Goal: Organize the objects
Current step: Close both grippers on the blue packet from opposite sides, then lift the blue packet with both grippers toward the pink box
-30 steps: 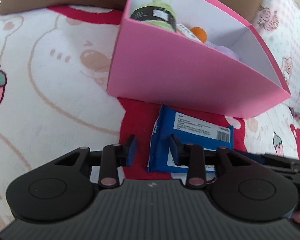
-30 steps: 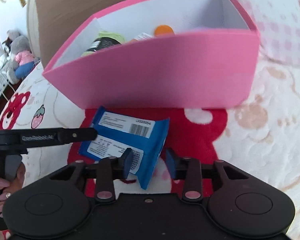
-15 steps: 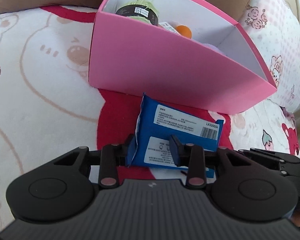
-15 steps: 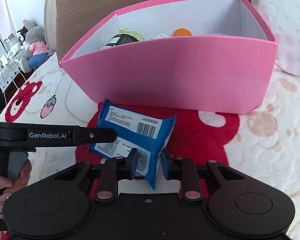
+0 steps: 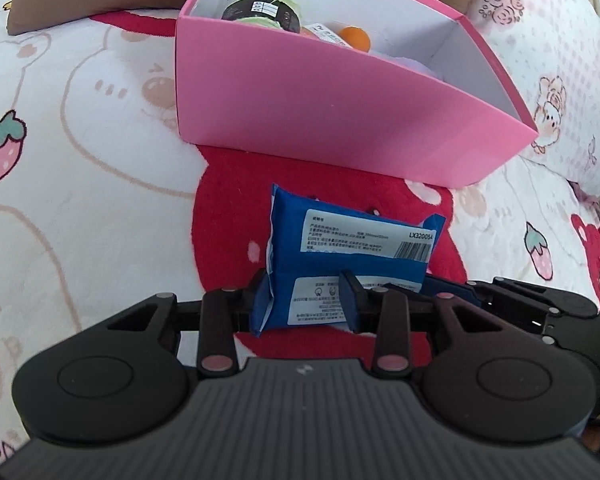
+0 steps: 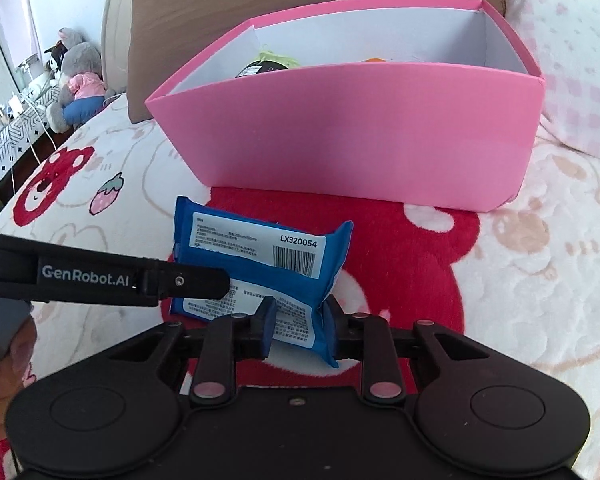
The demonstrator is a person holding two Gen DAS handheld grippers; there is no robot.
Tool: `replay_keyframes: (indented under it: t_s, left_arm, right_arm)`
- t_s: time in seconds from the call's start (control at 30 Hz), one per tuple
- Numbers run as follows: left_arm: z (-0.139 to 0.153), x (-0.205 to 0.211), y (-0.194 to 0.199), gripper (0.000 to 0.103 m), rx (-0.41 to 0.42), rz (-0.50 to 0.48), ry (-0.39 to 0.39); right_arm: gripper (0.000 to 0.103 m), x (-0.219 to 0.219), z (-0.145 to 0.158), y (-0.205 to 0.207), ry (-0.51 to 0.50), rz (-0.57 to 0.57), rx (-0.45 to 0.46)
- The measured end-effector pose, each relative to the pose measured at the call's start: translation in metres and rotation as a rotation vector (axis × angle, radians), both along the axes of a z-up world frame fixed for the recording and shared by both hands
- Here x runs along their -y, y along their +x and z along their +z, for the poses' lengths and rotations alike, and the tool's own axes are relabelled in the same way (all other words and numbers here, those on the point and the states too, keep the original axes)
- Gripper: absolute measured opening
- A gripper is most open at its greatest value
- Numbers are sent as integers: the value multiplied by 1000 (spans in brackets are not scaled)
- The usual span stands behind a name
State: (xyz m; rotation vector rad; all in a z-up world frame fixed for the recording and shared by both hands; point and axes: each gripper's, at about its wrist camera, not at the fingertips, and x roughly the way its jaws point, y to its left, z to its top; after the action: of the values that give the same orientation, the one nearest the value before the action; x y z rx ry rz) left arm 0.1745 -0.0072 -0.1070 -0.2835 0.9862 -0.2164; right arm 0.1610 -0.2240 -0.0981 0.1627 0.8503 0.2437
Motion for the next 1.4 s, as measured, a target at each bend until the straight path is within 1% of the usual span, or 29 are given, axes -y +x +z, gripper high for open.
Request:
replay_keyframes:
  t_s: [0.1,0.2,0.37,0.47,0.63,0.73,0.77,0.83,0.87,0.93,1.0,1.07,1.17,1.23,1.3,1.33,1.37,1.4]
  left_arm:
    - [3,0,-5,35,-10,0,-7]
    - [5,2,-11,36,-20,2,-2]
    - [9,4,-19,37,-46,-21,25]
    - [17,6,-24,37,-47,-29,47]
    - [28,5,-33,37,-47,-24,45]
    - [32,5,-40,39,-51,-34,47]
    - [33,5,-42,39,-57,-39,40]
    - [31,3,-44,40,-98,-53,-2]
    - [30,2,-46,40,-118,-56,-18]
    - [28,2,-50,40,-136,-69,-18]
    - [29,2,-56,39,-140,-72,-26]
    - [33,3,-61,39,-137,-78,-32]
    - [39,2,-65,40,-125,-81,-33]
    - [43,0,-67,40,-124,-78,-47]
    - [46,-4,-69,40,-140,-78,-98]
    - [47,-5,-69,40,-152,-81,-132]
    - [49,-5,-68,40,-158,-89,-158]
    - [51,-4,-68,40,-157,-97,-159]
  right_arm:
    - [30,0,2,-6,4,-6,3]
    - [30,-6,6,-15,-26,-7,20]
    - [35,-11,6,-23,-59,52,22]
    - [36,-8,12,-26,-30,65,13]
    - [41,-13,23,-35,-37,85,19]
    - [44,-18,28,-42,-60,102,22]
    - [48,-19,29,-44,-68,113,19]
    - [54,-20,28,-50,-76,128,21]
    - [55,-19,27,-53,-77,133,16]
    - [55,-16,26,-58,-54,139,-4]
    - [57,-17,28,-64,-53,139,-9]
    - [62,-21,30,-69,-76,144,-1]
    - [65,-26,38,-77,-94,143,22]
    - [67,-26,43,-80,-91,139,28]
    - [73,-29,49,-83,-113,144,42]
    - [79,-30,51,-85,-137,150,57]
    - [82,-30,54,-88,-157,148,80]
    - [82,-28,57,-89,-160,145,89]
